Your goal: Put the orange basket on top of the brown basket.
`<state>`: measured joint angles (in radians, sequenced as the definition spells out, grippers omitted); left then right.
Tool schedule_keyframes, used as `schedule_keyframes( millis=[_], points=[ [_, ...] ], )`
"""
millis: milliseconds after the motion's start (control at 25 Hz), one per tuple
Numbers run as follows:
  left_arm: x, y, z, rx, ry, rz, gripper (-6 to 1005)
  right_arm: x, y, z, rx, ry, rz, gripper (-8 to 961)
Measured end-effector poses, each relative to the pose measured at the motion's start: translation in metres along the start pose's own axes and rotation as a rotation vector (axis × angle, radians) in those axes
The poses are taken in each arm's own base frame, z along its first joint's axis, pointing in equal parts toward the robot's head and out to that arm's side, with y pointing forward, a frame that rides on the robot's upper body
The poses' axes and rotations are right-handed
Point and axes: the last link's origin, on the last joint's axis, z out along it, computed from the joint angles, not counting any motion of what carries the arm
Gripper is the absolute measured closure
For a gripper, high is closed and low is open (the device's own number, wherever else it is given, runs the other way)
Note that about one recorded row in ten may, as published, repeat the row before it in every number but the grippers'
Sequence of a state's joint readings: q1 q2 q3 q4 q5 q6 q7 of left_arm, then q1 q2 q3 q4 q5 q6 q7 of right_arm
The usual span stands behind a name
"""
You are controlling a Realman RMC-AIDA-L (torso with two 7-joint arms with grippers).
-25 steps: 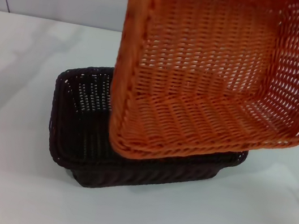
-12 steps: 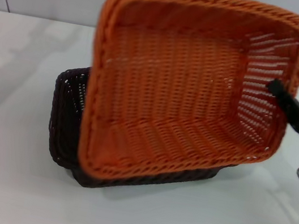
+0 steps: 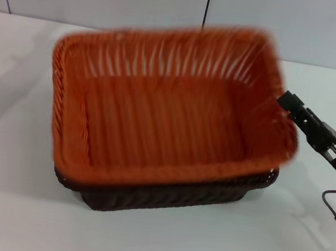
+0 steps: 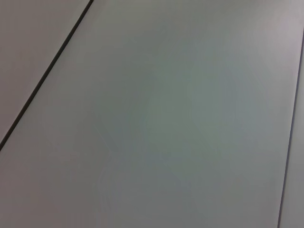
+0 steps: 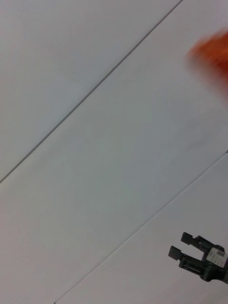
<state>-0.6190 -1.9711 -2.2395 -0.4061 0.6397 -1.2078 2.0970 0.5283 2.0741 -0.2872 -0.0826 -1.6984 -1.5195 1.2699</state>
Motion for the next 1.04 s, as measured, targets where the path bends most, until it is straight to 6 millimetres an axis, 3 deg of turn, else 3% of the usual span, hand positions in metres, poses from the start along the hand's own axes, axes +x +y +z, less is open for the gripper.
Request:
schedule_keyframes(
  millis=[240,400,720,1040],
  points=[
    [-0.002,0.001,-0.001,0.004,0.002,-0.007,139,-0.003,-0.003,-0.006,0.018,-0.015,0.008,459],
    [-0.002,0.002,-0.001,0.006,0.008,-0.010,139,-0.014,-0.010,-0.021,0.064,-0.081,-0.013,408],
    [-0.003,0.000,-0.007,0.031,0.029,-0.021,139,-0.069,-0.022,-0.053,0.130,-0.184,-0.169,382],
    [-0.004,-0.006,-0.038,0.093,0.086,-0.024,139,-0.115,-0.039,-0.058,0.300,-0.274,-0.485,382]
  ],
)
